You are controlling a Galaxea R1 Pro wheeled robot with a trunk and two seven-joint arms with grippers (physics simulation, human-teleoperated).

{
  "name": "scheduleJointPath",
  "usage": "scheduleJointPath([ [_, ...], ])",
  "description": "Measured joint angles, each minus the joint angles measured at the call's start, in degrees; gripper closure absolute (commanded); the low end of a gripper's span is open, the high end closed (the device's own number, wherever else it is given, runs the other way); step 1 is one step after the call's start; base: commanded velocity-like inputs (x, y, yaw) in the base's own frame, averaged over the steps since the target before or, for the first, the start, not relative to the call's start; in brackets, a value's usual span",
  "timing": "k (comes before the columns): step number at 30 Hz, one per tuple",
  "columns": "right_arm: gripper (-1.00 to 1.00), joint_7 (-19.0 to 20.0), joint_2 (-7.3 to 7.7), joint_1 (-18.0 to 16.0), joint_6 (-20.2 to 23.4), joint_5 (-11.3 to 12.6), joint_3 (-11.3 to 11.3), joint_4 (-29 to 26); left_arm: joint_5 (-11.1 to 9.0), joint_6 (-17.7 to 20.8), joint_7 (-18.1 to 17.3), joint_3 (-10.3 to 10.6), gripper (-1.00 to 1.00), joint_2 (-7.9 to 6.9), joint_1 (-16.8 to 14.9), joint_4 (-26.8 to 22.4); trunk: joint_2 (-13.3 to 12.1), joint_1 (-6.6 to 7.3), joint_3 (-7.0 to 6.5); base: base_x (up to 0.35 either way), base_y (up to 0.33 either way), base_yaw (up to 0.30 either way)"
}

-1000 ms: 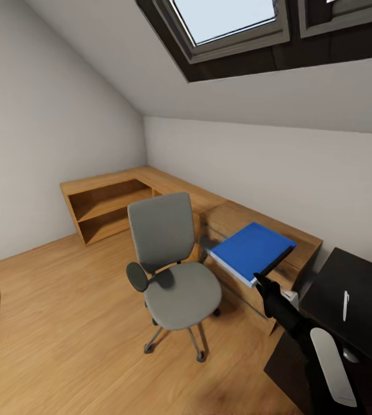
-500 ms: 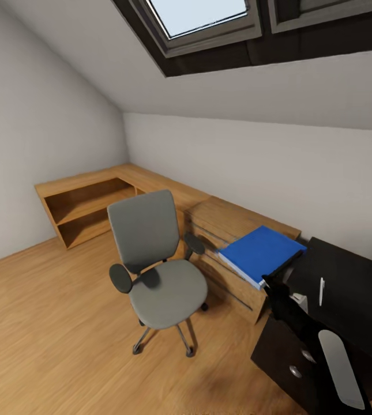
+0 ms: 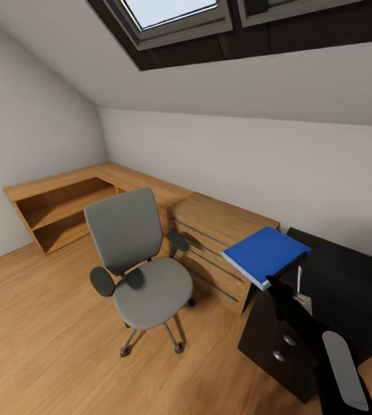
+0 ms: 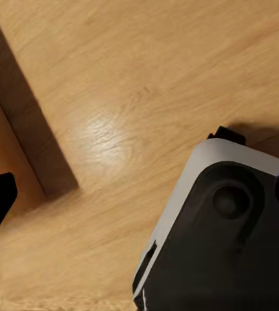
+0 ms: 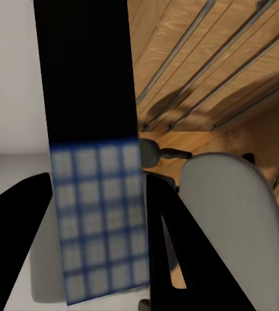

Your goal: In the bedroom, organize the workspace by keeping the computer under the desk, ensuring the monitor is on the desk, placing the keyboard on the desk next to the monitor, placing the mouse on the desk next to the keyboard, moving the folder from the swivel chair onto the desk next to the mouse, stacking the notebook on top of the folder with the pen on top of the notebook, and positioning the swivel chair next to the desk.

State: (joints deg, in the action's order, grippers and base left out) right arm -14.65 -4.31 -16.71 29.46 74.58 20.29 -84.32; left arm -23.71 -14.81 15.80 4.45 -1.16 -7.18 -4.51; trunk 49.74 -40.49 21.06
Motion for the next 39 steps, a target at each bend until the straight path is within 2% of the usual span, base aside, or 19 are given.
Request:
scheduleJointPath([
  [7, 1.00, 0.00, -0.11, 0.01, 0.00, 0.13, -0.11, 0.03, -0.04, 0.07, 0.10, -0.01, -1.00, 0.23, -0.01, 2.17, 0.00, 0.00, 0.48, 0.000, 0.000, -0.211],
  [19, 1.00, 0.00, -0.11, 0.00, 0.14, 0.19, -0.44, 0.03, -0.02, 0.07, 0.02, 0.08, -1.00, 0.60, -0.01, 2.24, 0.00, 0.00, 1.31, 0.000, 0.000, -0.211],
  [25, 1.00, 0.00, -0.23, -0.01, 0.08, -0.14, -1.31, 0.09, -0.03, 0.07, 0.01, 0.07, -1.00, 0.67, -0.01, 2.24, 0.00, 0.00, 1.73, 0.000, 0.000, -0.210],
  [39, 1.00, -0.01, 0.03, -0.01, -0.01, -0.41, -0.95, -0.12, -0.04, 0.07, 0.01, 0.07, -1.00, 0.66, -0.01, 2.24, 0.00, 0.00, 2.70, 0.000, 0.000, -0.206],
])
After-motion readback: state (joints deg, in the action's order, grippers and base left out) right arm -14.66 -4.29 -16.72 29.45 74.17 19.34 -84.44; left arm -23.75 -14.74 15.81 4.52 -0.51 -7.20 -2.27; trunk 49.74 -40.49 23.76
